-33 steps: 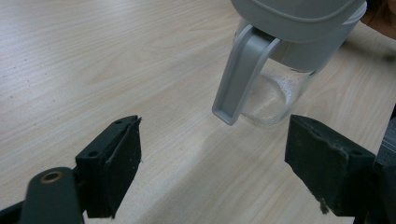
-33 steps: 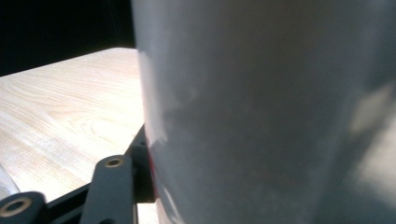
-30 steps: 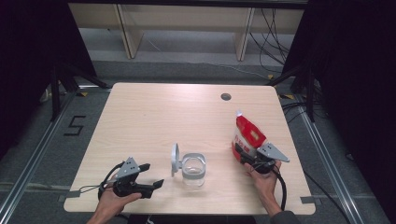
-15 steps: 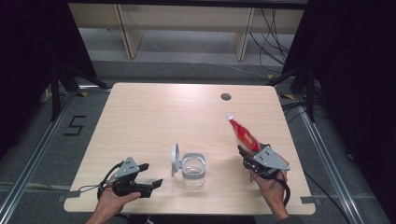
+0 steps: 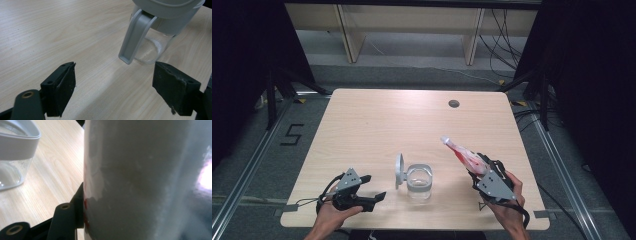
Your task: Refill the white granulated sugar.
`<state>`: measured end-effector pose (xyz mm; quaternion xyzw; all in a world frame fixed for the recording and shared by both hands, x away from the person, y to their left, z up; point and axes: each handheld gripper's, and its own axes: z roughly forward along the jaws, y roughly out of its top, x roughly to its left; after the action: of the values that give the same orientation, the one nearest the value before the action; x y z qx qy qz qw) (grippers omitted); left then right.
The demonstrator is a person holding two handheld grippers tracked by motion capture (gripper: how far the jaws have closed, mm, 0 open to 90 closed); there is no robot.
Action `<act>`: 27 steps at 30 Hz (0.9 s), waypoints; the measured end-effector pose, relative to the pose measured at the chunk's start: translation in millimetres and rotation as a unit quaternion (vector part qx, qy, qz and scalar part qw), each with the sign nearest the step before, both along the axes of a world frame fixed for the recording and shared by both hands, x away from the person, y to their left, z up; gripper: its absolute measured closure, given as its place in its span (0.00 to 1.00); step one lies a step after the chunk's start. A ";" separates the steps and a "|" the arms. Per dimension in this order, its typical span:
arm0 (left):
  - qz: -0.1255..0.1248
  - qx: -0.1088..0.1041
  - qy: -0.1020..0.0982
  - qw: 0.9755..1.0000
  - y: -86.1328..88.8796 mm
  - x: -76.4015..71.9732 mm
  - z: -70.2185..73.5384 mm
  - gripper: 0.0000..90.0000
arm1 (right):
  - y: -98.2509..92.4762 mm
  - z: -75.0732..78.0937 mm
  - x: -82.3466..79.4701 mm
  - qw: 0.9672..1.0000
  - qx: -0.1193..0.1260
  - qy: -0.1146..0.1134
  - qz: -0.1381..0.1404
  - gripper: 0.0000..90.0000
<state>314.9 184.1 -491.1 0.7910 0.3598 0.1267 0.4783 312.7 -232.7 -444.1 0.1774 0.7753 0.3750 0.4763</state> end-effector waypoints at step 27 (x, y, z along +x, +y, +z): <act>0.000 0.012 -0.003 1.000 1.2 1.5 -1.0 0.20 | 38.3 -1.0 -33.5 0.913 -0.382 -0.138 0.039 0.54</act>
<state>316.5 185.3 -492.1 0.7960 0.3568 0.1336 0.4703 279.1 -194.4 -445.1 -0.1022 0.7920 0.0894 0.5952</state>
